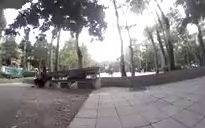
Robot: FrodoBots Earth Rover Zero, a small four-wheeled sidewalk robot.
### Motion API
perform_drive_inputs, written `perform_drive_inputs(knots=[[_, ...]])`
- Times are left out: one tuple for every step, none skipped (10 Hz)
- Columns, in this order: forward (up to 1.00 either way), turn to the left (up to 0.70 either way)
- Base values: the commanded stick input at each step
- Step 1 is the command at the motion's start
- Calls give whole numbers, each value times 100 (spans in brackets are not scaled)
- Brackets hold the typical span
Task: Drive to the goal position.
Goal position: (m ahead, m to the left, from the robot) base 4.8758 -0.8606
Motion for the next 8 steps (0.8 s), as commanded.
perform_drive_inputs(knots=[[70,0],[70,0],[70,0],[70,0],[70,0],[70,0],[70,0],[70,0]])
